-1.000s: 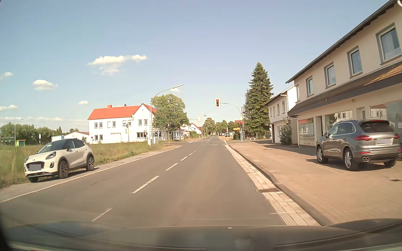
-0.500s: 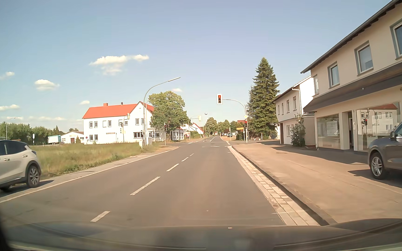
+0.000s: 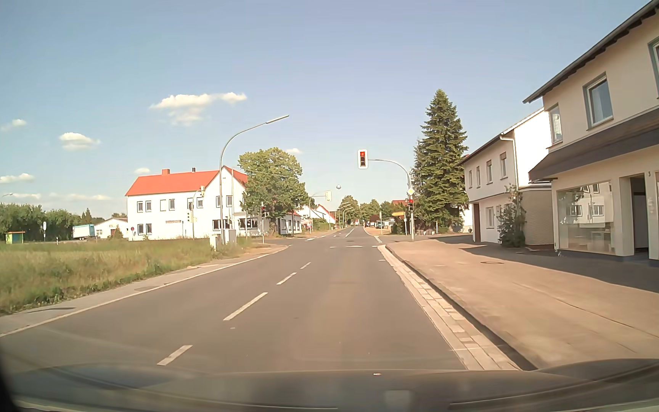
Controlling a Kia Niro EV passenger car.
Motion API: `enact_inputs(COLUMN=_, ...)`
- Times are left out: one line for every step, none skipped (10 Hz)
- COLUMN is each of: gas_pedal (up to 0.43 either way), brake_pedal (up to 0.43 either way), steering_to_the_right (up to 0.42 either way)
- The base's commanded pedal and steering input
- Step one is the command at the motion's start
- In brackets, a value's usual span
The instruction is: Follow the waypoints while adhering to traffic rules and regulations
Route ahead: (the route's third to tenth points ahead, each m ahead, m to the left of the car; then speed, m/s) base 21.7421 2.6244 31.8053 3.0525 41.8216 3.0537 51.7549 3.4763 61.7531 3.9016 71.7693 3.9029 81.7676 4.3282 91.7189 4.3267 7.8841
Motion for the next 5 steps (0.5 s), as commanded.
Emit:
enact_inputs(gas_pedal=0.0, brake_pedal=0.232, steering_to_the_right=-0.006)
enact_inputs(gas_pedal=0.0, brake_pedal=0.22, steering_to_the_right=-0.003)
enact_inputs(gas_pedal=0.0, brake_pedal=0.226, steering_to_the_right=-0.002)
enact_inputs(gas_pedal=0.0, brake_pedal=0.226, steering_to_the_right=-0.002)
enact_inputs(gas_pedal=0.0, brake_pedal=0.22, steering_to_the_right=-0.003)
